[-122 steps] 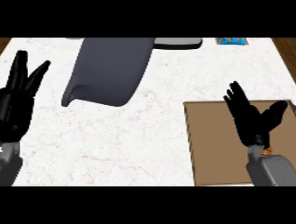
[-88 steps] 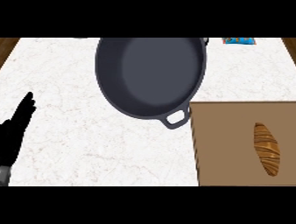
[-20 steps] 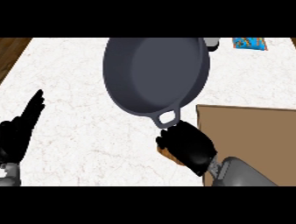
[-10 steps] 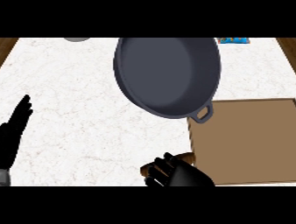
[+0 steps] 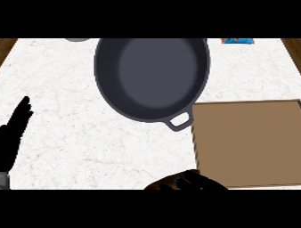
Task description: Pick the croissant from the tray and place it in the pot
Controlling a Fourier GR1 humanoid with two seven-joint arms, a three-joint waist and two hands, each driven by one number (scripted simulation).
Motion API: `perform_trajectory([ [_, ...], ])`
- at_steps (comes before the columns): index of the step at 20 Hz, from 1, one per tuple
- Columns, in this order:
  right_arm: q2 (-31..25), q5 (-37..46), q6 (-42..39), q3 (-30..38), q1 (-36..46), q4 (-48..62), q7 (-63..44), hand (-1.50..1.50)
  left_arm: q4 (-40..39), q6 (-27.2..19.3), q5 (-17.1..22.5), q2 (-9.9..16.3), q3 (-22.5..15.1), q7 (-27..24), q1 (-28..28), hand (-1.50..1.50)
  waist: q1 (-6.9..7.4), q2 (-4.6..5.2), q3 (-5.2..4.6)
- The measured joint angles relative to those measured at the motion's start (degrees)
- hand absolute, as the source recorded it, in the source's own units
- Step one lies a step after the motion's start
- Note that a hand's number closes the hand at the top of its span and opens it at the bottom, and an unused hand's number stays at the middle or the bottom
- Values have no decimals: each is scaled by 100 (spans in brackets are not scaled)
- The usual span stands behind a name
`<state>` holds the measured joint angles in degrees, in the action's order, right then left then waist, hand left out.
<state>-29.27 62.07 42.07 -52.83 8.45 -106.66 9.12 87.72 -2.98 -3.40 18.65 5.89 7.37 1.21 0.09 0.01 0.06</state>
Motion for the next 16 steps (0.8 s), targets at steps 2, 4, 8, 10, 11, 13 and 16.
perform_trajectory([
  [2, -55, -517, -46, 159, 133, -148, 179, 150, 43, 31, -3, -7, 8, 8, 6, 0, 17, 2, -2],
  [4, -60, -1018, -145, 352, 317, -193, 395, 150, 131, 22, -37, -40, -9, 113, -3, 0, 29, 5, -2],
  [8, 167, -1761, -570, 852, 742, -126, 698, 150, 92, 24, -115, -112, 1, 99, -26, 0, 31, 4, -4],
  [10, 313, -1982, -868, 1106, 922, -140, 709, 150, 163, 70, -120, -96, 42, 119, 5, 0, 30, 2, -4],
  [11, 465, -2071, -996, 1229, 1125, 14, 719, 150, 212, 84, -119, -106, 39, 163, 12, 0, 39, 2, -5],
  [13, 716, -2233, -1248, 1484, 1515, 334, 779, 150, 179, 40, -212, -164, -6, 184, -58, 0, 45, 5, -6],
  [16, 1001, -2411, -1609, 1894, 1966, 738, 896, 150, 148, 51, -245, -208, 33, 105, -27, 0, 46, 5, -7],
])
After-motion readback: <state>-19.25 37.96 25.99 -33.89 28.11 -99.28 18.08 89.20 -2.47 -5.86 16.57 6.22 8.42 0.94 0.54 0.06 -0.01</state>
